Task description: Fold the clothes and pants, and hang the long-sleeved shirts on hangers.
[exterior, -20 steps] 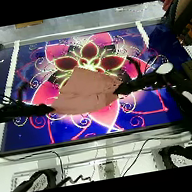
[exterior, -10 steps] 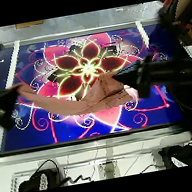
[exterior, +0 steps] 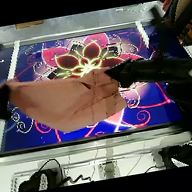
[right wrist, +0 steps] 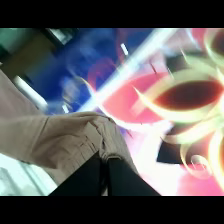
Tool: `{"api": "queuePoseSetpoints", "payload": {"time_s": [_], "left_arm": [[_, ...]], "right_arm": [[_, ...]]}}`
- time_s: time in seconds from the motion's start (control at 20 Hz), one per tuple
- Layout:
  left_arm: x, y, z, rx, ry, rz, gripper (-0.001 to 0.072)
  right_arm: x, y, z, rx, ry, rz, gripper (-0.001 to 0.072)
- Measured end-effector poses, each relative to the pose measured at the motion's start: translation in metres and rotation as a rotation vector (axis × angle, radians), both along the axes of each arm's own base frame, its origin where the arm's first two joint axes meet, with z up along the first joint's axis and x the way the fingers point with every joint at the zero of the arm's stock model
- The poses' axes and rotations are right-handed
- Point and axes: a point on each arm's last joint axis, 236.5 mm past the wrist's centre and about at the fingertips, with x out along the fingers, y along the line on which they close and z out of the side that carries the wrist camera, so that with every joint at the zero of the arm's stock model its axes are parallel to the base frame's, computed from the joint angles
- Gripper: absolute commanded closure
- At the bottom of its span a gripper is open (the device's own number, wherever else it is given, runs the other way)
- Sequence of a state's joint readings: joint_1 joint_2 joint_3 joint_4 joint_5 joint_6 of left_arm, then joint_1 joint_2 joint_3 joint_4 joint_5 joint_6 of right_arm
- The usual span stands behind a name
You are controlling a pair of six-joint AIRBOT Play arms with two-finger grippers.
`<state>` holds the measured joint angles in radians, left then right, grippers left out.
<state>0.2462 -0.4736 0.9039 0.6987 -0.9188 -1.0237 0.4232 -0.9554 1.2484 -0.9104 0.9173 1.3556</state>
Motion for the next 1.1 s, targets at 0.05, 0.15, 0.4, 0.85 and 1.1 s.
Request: {"api": "queuePoseSetpoints", "payload": {"time_s": [0.05, 0.15, 0.4, 0.85, 1.1], "left_arm": [[0.019, -0.001, -0.034, -0.024, 0.102, -0.018, 0.0703], [0.051, -0.014, -0.107, -0.062, 0.307, -0.073, 0.0703], [0.096, -0.073, -0.236, -0.091, 0.615, -0.175, 0.0703], [0.051, -0.117, -0.293, -0.043, 0.892, -0.383, 0.0702], [0.039, -0.102, -0.311, 0.024, 0.979, -0.347, 0.0702]], "right_arm": [[0.017, 0.003, -0.029, -0.031, 0.054, -0.022, 0.0696], [0.048, 0.006, -0.086, -0.097, 0.147, -0.063, 0.0695], [0.122, -0.021, -0.185, -0.12, 0.303, -0.276, 0.0696], [0.102, -0.121, -0.258, -0.278, 0.627, -0.342, 0.0695], [0.062, -0.132, -0.281, -0.372, 0.788, -0.249, 0.0695]]}}
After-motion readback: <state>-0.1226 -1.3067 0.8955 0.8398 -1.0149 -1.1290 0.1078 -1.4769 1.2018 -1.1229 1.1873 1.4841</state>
